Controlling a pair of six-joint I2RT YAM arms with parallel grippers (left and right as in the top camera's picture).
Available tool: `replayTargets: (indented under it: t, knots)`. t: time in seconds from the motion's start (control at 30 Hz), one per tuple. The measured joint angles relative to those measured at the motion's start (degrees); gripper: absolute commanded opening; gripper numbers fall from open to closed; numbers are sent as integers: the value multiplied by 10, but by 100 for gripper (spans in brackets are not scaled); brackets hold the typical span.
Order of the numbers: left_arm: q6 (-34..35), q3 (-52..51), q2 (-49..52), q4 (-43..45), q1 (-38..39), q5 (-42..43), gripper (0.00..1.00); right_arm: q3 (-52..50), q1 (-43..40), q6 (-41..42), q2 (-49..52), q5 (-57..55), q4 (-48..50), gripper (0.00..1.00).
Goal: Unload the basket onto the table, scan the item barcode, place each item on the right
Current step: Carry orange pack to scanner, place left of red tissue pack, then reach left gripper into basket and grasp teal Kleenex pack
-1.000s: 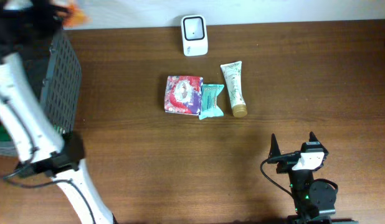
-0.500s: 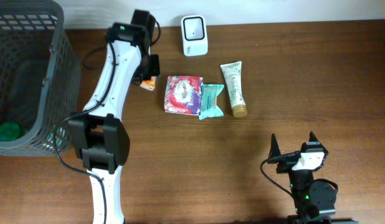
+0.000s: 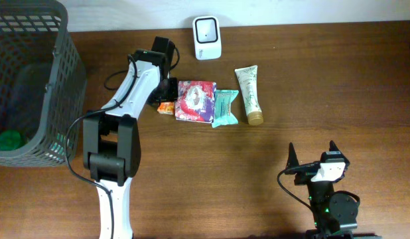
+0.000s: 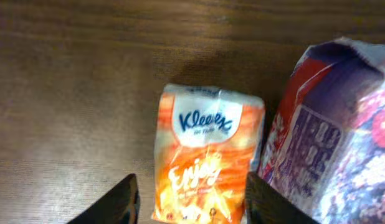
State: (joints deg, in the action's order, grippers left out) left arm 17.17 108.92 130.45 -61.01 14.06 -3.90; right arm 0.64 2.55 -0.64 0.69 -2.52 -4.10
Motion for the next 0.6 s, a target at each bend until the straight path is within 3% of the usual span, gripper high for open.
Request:
replayTargets:
  t: [0.1, 0.13, 0.17, 0.2, 0.23, 0.4, 0.5, 0.6]
  knots:
    - [0, 70, 0, -58, -7, -9, 56, 0, 0, 0, 0, 0, 0, 99]
    - [0, 110, 0, -79, -12, -10, 61, 0, 0, 0, 0, 0, 0, 99]
    - [-1, 164, 0, -106, -18, -11, 68, 0, 0, 0, 0, 0, 0, 99]
    - [-2, 239, 0, -136, -26, -12, 87, 0, 0, 0, 0, 0, 0, 99]
    - [-1, 285, 0, -151, -31, -13, 99, 0, 0, 0, 0, 0, 0, 99]
    - [-18, 589, -7, -221, -86, -13, 99, 0, 0, 0, 0, 0, 0, 99]
    - [-21, 684, -30, -242, -156, -14, 99, 0, 0, 0, 0, 0, 0, 99]
    - [-19, 694, -48, -268, -224, -17, 99, 0, 0, 0, 0, 0, 0, 99]
